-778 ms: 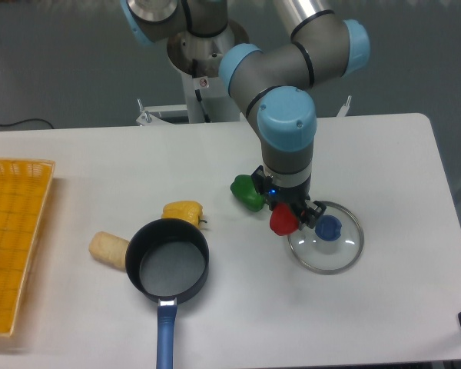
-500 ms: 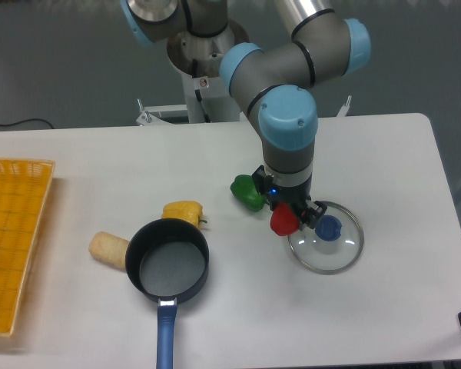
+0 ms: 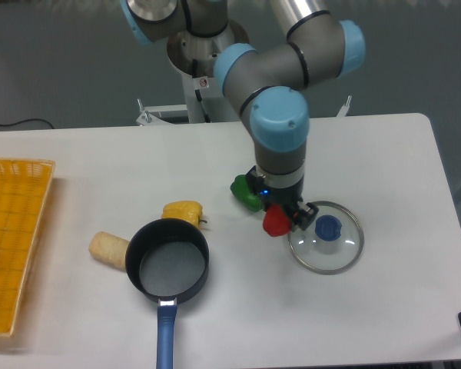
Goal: Place the red pepper in the pot
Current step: 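Carry the red pepper over to the dark saucepan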
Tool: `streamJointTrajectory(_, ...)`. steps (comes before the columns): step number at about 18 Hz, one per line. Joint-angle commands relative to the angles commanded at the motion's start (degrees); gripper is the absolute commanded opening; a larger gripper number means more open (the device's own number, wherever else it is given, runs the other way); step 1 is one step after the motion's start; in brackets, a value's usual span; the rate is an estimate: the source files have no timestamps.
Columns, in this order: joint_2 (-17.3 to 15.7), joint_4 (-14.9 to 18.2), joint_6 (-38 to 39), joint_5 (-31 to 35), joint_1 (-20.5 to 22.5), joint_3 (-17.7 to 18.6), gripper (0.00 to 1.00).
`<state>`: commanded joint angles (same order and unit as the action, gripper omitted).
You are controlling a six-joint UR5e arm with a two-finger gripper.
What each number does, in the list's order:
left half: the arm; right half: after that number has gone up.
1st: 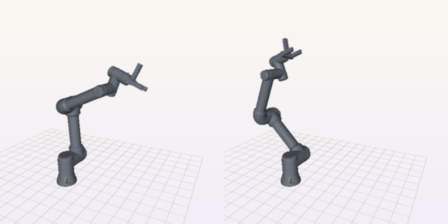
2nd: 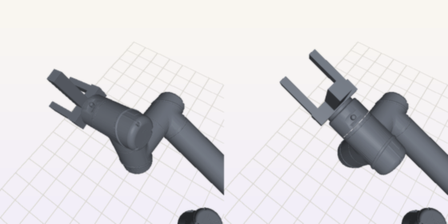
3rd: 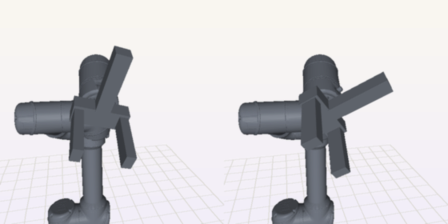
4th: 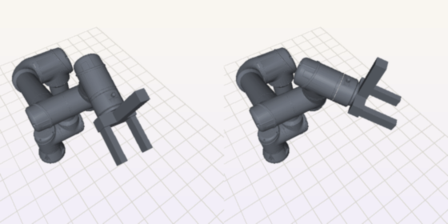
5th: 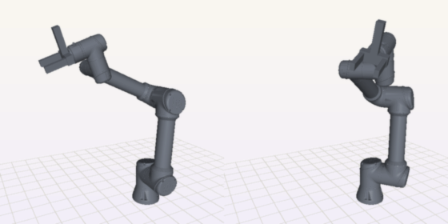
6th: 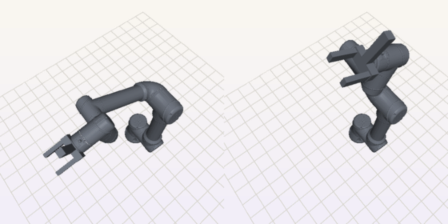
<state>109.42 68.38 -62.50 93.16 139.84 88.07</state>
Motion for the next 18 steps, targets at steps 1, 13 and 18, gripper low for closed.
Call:
streamJointTrajectory(1,0.09,0.0,0.88,0.09,-0.7,0.09,0.41)
streamJointTrajectory(13,1.32,-3.08,17.67,-5.89,-8.88,2.11,0.41)
streamJointTrajectory(18,2.46,-3.43,20.75,-5.89,-10.72,2.2,0.41)
